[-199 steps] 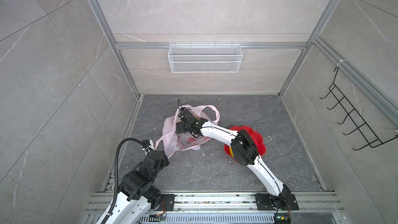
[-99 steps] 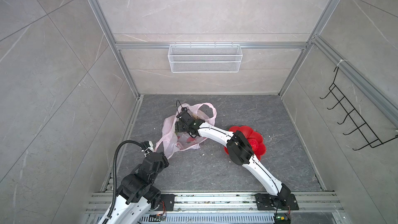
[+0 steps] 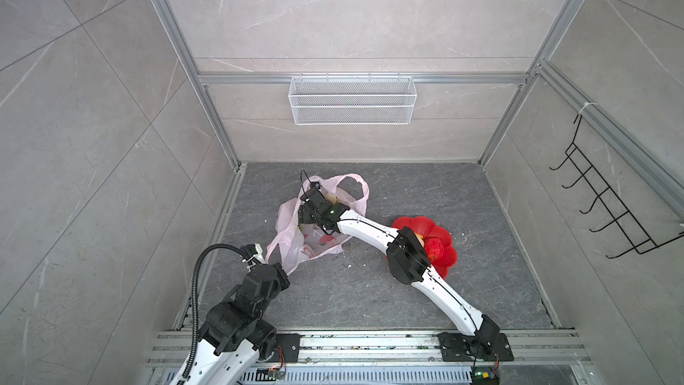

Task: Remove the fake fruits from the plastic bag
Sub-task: 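Close the right gripper on the yellow lemon inside the bag, then lift the lemon out of the bag and carry it over the red plate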

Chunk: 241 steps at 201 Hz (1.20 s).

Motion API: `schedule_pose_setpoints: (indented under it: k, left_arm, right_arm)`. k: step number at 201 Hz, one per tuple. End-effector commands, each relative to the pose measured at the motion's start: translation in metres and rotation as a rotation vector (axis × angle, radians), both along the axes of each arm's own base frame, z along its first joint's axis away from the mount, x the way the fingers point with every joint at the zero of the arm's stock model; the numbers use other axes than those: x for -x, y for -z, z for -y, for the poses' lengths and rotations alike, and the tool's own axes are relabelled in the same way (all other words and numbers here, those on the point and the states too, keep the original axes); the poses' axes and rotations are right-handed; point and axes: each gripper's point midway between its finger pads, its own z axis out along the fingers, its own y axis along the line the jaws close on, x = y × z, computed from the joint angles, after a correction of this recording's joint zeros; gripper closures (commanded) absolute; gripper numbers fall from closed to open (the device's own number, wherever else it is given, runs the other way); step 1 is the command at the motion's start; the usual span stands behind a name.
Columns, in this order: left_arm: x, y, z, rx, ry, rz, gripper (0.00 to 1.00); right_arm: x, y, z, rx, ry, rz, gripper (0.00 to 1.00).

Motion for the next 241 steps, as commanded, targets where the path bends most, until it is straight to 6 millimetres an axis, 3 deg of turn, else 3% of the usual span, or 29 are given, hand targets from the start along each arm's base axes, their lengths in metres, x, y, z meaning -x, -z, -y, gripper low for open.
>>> schedule_pose_setpoints:
  k: [1,56,105,110,114,130,190,241]
  left_arm:
    - [0.002,0.003,-0.002,-0.004,-0.005,-0.003,1.00]
    - [0.002,0.002,-0.005,-0.009,-0.017,0.002,1.00]
    - [-0.013,-0.004,-0.003,-0.016,-0.055,0.028,1.00]
    - [-0.015,-0.005,-0.002,-0.015,-0.056,0.033,1.00]
    - [-0.017,-0.006,-0.001,-0.014,-0.055,0.038,1.00]
    - [-0.023,-0.011,0.001,-0.016,-0.053,0.060,1.00]
    - [-0.036,-0.030,0.002,-0.040,-0.059,0.128,1.00]
    - [-0.059,-0.039,0.020,-0.046,-0.017,0.172,1.00]
  right_arm:
    - [-0.005,0.009,0.007,0.021,0.020,-0.015,0.21]
    - [-0.002,0.002,0.009,0.027,0.002,-0.014,0.31]
    - [0.022,-0.033,0.005,0.044,-0.084,0.014,0.35]
    - [0.025,-0.029,0.005,0.055,-0.093,0.007,0.36]
    - [0.028,-0.045,0.005,0.043,-0.100,0.022,0.36]
    - [0.040,-0.053,0.008,0.058,-0.122,0.023,0.38]
    - [0.076,-0.066,0.035,0.081,-0.146,0.007,0.42]
    - [0.106,-0.087,0.058,0.108,-0.178,-0.008,0.44]
